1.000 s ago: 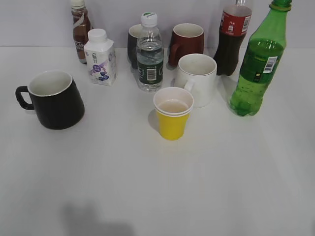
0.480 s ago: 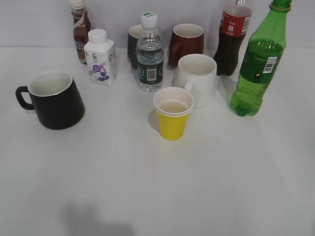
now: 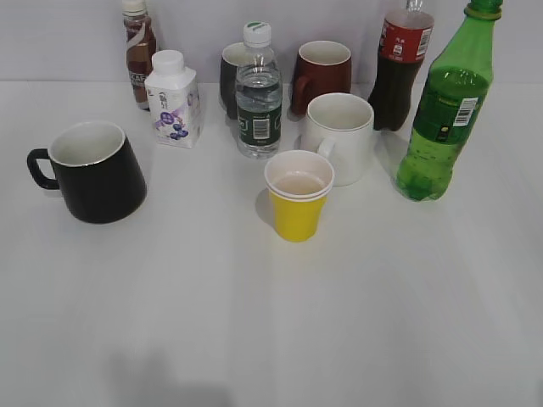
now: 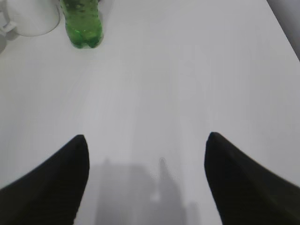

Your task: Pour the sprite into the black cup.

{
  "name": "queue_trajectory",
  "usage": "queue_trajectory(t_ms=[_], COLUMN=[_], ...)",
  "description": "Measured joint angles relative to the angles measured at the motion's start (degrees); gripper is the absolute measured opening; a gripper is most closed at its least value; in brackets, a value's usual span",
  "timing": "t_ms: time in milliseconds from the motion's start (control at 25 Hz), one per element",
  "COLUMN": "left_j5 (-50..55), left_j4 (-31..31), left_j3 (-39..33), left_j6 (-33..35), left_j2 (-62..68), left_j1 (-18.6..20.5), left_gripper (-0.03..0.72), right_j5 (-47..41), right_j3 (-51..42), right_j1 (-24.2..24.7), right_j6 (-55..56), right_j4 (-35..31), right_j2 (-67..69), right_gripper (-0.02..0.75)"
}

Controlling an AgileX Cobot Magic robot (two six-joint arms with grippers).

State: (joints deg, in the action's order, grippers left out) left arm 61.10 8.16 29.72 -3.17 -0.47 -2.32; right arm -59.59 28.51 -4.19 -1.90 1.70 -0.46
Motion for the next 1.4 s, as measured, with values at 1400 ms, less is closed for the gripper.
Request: queue_trajectory(t_ms=[1400], left_j5=[-77.4], left_j4=[-6.4], left_j3=[-21.6], left_j6=[0.0], left_j2=[27.5], left_j1=[0.0], left_gripper=[0.241], right_j5=[0.0], right_j3=[0.0], right_j1=[0.0], right_j6=[0.0], right_j4=[0.0], right_j2=[0.0], right_gripper=[0.575])
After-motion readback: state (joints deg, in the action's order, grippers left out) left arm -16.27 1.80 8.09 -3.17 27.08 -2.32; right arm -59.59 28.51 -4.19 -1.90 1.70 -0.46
